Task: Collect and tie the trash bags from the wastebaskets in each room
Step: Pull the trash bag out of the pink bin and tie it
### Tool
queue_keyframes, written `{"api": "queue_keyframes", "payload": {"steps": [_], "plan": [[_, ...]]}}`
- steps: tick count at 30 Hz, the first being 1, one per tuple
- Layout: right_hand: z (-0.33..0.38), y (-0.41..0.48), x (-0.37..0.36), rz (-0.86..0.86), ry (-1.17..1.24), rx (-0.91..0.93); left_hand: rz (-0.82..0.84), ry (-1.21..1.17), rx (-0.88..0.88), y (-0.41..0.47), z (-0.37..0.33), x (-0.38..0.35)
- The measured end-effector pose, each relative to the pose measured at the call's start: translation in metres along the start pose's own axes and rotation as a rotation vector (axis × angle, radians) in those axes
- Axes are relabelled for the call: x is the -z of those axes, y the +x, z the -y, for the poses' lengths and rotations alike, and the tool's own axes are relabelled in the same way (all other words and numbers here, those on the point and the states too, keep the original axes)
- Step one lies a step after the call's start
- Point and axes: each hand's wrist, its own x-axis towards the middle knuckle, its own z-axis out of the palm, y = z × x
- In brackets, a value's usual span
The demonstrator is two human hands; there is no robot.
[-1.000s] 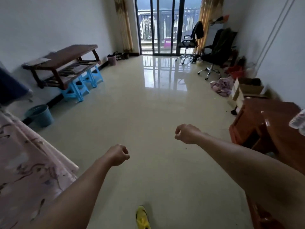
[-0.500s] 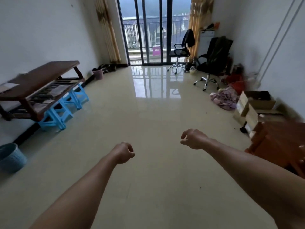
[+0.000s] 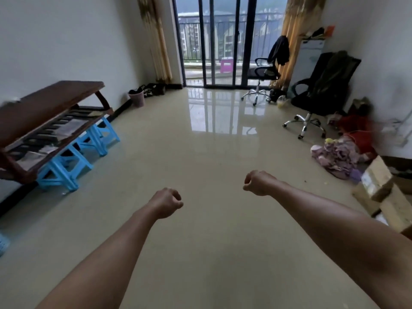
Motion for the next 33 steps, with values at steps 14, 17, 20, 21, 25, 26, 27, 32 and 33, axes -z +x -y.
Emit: {"api": "queue_keyframes", "payload": {"steps": [14, 17, 20, 21, 25, 26, 27, 32, 33], "plan": [[0.184, 0.384, 0.077, 0.059, -0.07, 0.116, 0.018, 0.034, 0.15, 0.362, 0.041, 0.19], [0.227, 0.471, 0.122, -0.009, -0.024, 0.135, -0.056, 0.075, 0.136, 0.452, 0.035, 0.264], [0.258, 0.541, 0.156, -0.01, -0.028, 0.154, -0.047, 0.107, 0.115, 0.527, 0.021, 0.312], [0.265, 0.568, 0.164, -0.014, -0.031, 0.148, -0.049, 0.12, 0.101, 0.552, 0.016, 0.325], [0.294, 0.688, 0.188, 0.013, -0.027, 0.131, -0.07, 0.147, 0.075, 0.663, 0.005, 0.367], [0.302, 0.722, 0.192, 0.024, -0.031, 0.136, -0.07, 0.142, 0.085, 0.693, 0.004, 0.377], [0.31, 0.756, 0.196, 0.04, -0.033, 0.142, -0.065, 0.136, 0.101, 0.722, 0.004, 0.386], [0.358, 0.912, 0.243, 0.095, -0.048, 0.178, -0.067, 0.088, 0.201, 0.85, -0.004, 0.452], [0.371, 0.944, 0.259, 0.086, -0.062, 0.185, -0.097, 0.061, 0.212, 0.878, -0.007, 0.471]]}}
